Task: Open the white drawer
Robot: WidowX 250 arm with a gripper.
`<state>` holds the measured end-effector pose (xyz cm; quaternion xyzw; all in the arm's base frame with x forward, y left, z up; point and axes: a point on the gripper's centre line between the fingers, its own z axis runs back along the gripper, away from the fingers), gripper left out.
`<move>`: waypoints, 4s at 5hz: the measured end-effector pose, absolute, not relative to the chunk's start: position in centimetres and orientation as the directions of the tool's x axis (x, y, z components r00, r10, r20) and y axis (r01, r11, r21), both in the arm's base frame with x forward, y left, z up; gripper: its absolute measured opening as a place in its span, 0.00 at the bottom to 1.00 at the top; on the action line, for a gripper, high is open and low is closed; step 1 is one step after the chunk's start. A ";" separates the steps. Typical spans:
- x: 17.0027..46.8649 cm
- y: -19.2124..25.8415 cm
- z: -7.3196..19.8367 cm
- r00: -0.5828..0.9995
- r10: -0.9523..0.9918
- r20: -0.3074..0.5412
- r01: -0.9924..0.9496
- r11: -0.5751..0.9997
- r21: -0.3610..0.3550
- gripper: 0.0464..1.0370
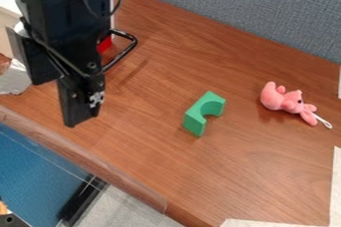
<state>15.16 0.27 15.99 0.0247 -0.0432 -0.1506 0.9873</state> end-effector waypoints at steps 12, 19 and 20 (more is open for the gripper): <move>33.4 9.2 4.4 0.941 -0.224 0.253 0.164 0.958 0.236 0.96; 33.4 6.3 4.3 0.979 -0.089 0.185 0.071 0.992 0.101 0.08; 33.6 5.7 4.6 0.982 -0.061 0.178 0.048 0.996 0.075 0.08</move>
